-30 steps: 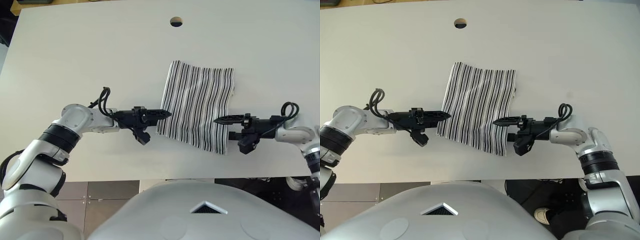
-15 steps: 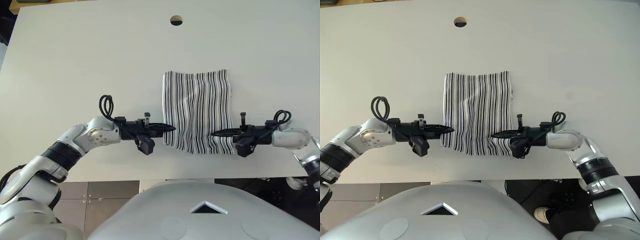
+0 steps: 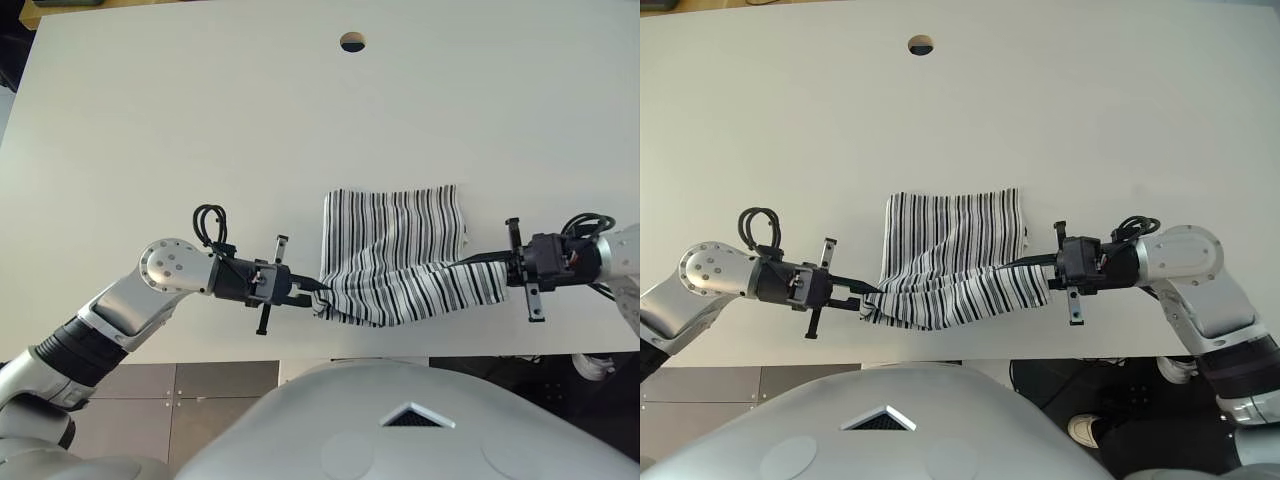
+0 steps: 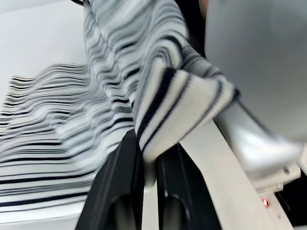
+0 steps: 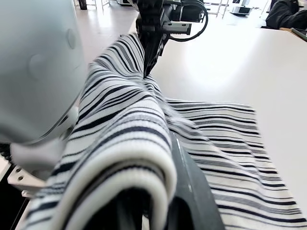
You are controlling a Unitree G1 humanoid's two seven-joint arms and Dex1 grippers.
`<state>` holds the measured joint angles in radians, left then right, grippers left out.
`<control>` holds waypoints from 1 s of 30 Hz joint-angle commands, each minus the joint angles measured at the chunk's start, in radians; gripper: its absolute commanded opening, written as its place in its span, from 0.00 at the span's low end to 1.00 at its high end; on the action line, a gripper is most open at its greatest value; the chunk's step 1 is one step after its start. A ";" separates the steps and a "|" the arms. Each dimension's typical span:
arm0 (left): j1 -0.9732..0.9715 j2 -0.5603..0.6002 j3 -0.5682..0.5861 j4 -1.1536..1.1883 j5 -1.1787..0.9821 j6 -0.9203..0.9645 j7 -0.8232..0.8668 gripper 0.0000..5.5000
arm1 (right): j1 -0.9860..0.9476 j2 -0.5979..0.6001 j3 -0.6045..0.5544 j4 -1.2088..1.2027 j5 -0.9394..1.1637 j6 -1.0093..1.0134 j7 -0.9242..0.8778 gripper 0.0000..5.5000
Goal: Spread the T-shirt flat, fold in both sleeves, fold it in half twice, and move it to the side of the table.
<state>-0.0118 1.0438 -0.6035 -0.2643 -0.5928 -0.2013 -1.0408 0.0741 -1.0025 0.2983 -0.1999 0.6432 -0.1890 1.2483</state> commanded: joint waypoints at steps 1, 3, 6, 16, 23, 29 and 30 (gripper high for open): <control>-0.002 -0.051 0.105 -0.041 -0.110 0.159 0.002 0.03 | -0.042 0.067 -0.036 0.052 -0.078 0.027 -0.025 0.04; -0.012 -0.090 0.146 -0.023 -0.112 0.215 0.014 0.03 | -0.048 0.096 -0.049 0.073 -0.101 0.043 -0.036 0.04; -0.058 -0.177 0.176 0.101 -0.029 0.260 0.033 0.03 | -0.094 0.172 -0.065 0.149 -0.171 0.046 -0.093 0.04; -0.165 -0.392 0.283 0.367 0.095 0.348 0.061 0.14 | -0.190 0.321 -0.109 0.351 -0.274 0.119 -0.188 0.13; -0.250 -0.476 0.375 0.482 0.138 0.574 0.198 0.30 | -0.282 0.413 -0.180 0.513 -0.299 0.252 -0.316 0.25; -0.300 -0.524 0.418 0.584 0.214 0.674 0.310 0.30 | -0.349 0.476 -0.262 0.580 -0.349 0.206 -0.471 0.25; -0.298 -0.531 0.427 0.580 0.218 0.673 0.314 0.30 | -0.352 0.487 -0.267 0.575 -0.371 0.147 -0.488 0.25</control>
<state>-0.2894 0.5260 -0.1963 0.3115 -0.3896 0.4644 -0.7398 -0.2507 -0.5401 0.0500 0.3737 0.3067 0.0364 0.7894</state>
